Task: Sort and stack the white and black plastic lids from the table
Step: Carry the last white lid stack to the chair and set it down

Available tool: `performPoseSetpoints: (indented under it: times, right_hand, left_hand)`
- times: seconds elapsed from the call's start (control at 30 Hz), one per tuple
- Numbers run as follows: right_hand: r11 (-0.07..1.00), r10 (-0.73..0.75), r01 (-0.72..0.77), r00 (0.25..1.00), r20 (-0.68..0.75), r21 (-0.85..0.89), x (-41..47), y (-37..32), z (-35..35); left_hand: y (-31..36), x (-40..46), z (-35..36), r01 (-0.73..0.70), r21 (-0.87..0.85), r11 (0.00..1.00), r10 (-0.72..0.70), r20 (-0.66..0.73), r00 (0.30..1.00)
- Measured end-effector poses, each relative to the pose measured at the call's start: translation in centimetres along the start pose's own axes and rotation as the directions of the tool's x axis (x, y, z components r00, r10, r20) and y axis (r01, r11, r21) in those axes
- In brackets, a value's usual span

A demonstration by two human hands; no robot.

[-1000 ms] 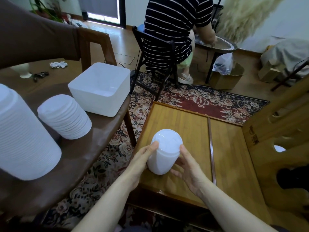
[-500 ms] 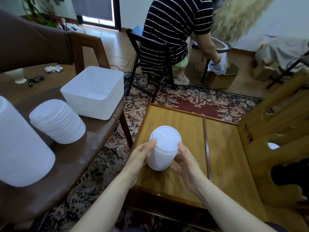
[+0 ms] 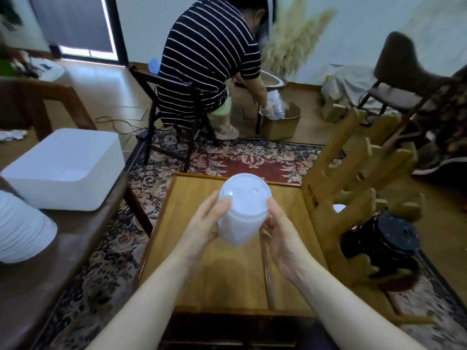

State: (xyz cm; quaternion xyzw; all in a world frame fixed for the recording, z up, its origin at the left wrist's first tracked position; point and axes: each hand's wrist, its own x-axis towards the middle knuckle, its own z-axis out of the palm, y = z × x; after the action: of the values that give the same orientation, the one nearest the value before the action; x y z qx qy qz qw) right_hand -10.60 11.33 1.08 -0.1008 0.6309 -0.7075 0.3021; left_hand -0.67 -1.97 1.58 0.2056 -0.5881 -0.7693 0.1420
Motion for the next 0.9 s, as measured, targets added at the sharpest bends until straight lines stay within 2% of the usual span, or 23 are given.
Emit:
performPoseSetpoints:
  times: [0.1, 0.23, 0.47, 0.63, 0.73, 0.9]
  right_hand:
    - [0.999, -0.048, 0.048, 0.998, -0.033, 0.0, -0.4, -1.8, -3.0]
    - [0.988, -0.114, 0.109, 0.992, -0.046, -0.109, -1.2, -4.1, -6.8]
    - [0.944, -0.301, 0.28, 0.948, -0.106, -0.174, -2.3, -9.8, -12.7]
    - [0.914, -0.382, 0.351, 0.915, -0.134, -0.205, -2.7, -13.5, -17.0]
    - [0.918, -0.372, 0.347, 0.921, -0.115, -0.191, -2.6, -15.9, -19.6]
    - [0.937, -0.31, 0.296, 0.949, -0.053, -0.187, -1.5, -18.4, -23.8]
  left_hand:
    - [1.0, 0.2, 3.7, -0.05, 0.007, 0.999, 0.049, 0.067, 0.997]
    - [2.2, 0.9, 8.4, -0.089, -0.046, 0.995, 0.093, 0.105, 0.99]
    - [4.3, 3.2, 16.4, -0.105, -0.138, 0.985, 0.129, 0.174, 0.976]
    - [5.9, 5.4, 21.3, -0.097, -0.168, 0.981, 0.133, 0.22, 0.967]
    - [6.5, 6.5, 23.6, -0.084, -0.203, 0.976, 0.136, 0.255, 0.958]
    - [7.2, 8.6, 26.3, -0.098, -0.136, 0.986, 0.139, 0.34, 0.93]
